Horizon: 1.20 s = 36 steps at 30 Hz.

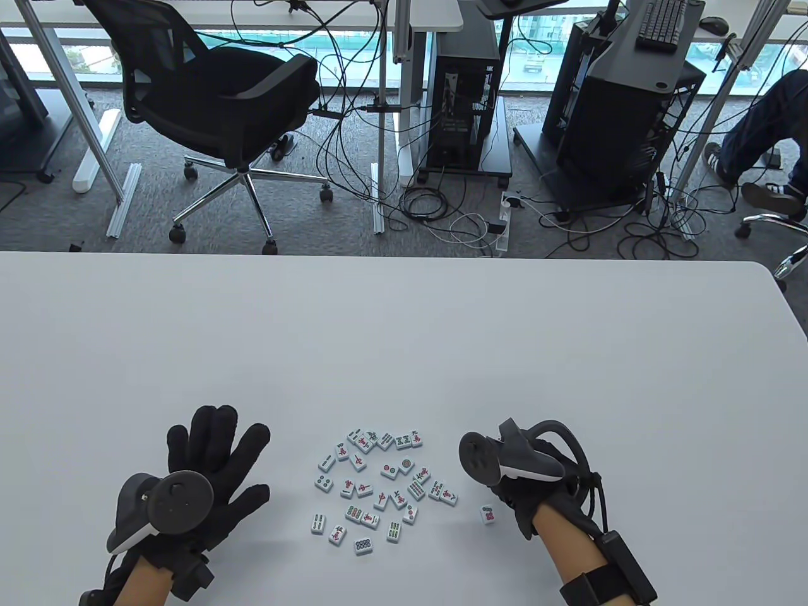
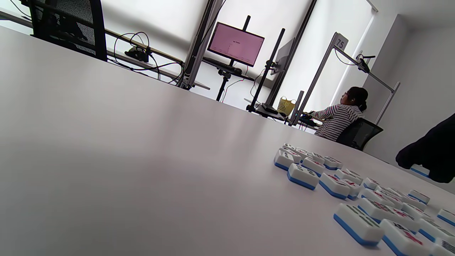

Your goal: Mahjong suit sorting

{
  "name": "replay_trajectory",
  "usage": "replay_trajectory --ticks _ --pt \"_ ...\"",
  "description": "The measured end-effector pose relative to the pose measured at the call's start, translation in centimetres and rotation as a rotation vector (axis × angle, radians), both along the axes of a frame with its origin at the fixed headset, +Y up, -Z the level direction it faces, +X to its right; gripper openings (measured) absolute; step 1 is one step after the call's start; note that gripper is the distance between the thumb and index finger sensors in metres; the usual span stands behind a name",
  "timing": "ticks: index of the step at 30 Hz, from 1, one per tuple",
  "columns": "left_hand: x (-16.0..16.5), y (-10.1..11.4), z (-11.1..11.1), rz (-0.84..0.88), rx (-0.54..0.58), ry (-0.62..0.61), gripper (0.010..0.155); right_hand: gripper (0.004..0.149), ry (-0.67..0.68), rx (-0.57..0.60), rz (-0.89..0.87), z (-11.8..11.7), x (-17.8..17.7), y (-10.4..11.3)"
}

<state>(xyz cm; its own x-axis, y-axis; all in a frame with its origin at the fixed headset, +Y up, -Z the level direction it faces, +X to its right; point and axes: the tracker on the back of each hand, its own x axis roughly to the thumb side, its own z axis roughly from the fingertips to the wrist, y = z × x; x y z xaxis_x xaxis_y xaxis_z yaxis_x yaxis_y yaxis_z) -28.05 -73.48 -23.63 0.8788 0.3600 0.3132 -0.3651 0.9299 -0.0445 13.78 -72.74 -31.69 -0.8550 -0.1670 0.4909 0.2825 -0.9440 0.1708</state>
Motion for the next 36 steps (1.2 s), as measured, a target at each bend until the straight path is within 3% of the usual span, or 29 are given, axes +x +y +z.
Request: replay_trajectory --ticks 4,11,15,20,27,32,36 --pt "0.0 -0.1 0.0 -0.007 -0.01 0.0 0.078 0.056 0.0 0.002 0.036 0.2 0.2 -1.9" --pt "0.0 -0.1 0.0 -0.006 -0.019 0.004 0.078 0.055 -0.009 0.021 0.111 0.4 0.2 -3.0" --pt "0.0 -0.1 -0.1 -0.003 -0.014 0.004 0.078 0.056 -0.041 0.03 0.107 0.6 0.3 -3.1" --pt "0.0 -0.1 -0.1 -0.001 -0.012 0.002 0.078 0.064 -0.047 0.011 0.07 1.9 -0.9 -1.4" --pt "0.0 -0.1 -0.1 -0.006 -0.014 -0.002 0.078 0.055 0.189 0.072 -0.182 6.0 -6.9 0.1" --pt "0.1 -0.1 -0.1 -0.006 -0.012 -0.006 0.078 0.049 0.368 0.046 -0.243 8.7 -11.8 -1.0" --pt "0.1 -0.1 0.0 -0.005 -0.013 -0.007 0.078 0.049 0.423 0.033 -0.246 9.8 -14.0 -2.1"
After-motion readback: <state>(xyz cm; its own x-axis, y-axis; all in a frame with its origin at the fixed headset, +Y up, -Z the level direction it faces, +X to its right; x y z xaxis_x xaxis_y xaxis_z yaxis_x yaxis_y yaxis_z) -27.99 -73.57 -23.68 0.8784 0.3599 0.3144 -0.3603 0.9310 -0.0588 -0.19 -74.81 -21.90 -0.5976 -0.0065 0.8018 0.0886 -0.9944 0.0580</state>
